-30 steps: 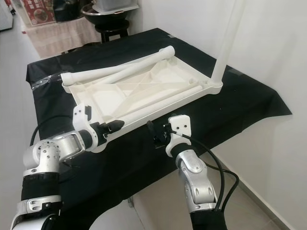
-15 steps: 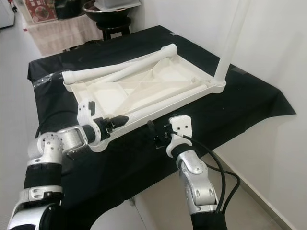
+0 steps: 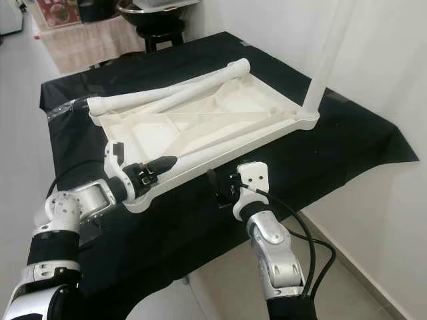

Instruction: Building children table

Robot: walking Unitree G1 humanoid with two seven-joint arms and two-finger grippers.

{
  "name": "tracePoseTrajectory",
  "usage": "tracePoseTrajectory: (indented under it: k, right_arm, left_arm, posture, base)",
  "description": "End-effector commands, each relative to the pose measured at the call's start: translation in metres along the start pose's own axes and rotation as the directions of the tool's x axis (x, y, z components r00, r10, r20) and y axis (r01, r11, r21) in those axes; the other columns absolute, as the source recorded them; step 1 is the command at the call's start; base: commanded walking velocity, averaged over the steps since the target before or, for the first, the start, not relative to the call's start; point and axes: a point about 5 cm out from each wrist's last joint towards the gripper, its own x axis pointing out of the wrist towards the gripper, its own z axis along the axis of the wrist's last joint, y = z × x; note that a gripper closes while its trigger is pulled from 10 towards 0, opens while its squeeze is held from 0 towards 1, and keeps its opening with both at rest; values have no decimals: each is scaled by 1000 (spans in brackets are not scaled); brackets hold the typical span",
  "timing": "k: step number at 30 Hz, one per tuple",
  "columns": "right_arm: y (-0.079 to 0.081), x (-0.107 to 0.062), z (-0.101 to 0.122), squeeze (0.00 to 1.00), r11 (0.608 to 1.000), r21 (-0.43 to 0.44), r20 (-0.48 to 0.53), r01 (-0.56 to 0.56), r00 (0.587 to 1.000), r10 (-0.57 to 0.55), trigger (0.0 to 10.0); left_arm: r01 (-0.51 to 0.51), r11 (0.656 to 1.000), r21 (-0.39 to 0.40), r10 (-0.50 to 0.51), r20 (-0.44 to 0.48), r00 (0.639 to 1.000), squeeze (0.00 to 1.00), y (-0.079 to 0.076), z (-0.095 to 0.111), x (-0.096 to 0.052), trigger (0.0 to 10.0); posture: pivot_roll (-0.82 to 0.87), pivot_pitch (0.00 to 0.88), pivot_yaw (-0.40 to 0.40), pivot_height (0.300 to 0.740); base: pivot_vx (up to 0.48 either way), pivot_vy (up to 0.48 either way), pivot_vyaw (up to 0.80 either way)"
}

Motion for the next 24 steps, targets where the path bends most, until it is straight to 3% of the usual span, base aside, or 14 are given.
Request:
tracePoseTrajectory:
  k: [1, 6, 17, 24]
  right_arm:
    - [3, -2, -1, 0, 1000, 14, -5, -10, 1000, 10, 10000]
    - [3, -2, -1, 0, 1000, 11, -7, -10, 1000, 10, 10000]
    - [4, -3, -2, 0, 1000, 9, -8, -12, 1000, 12, 10000]
    - [1, -3, 2, 0, 999, 47, 13, -4, 1000, 3, 10000]
  left_arm:
    - [60, 997, -48, -61, -22, 998, 0, -1, -8, 1, 0]
    - [137, 989, -56, -140, -43, 989, 0, -7, -12, 2, 0]
    - [198, 978, -65, -202, -47, 978, 0, -12, -13, 4, 0]
    - [232, 971, -64, -233, -21, 972, 0, -14, -9, -3, 0]
  posture:
    - [-134, 140, 64, 740]
    - [-139, 137, 69, 740]
    - [-143, 127, 73, 740]
    - [-138, 128, 70, 740]
  base:
    - [0, 0, 0]
    - [0, 0, 0]
    - [0, 0, 0]
    - [0, 0, 0]
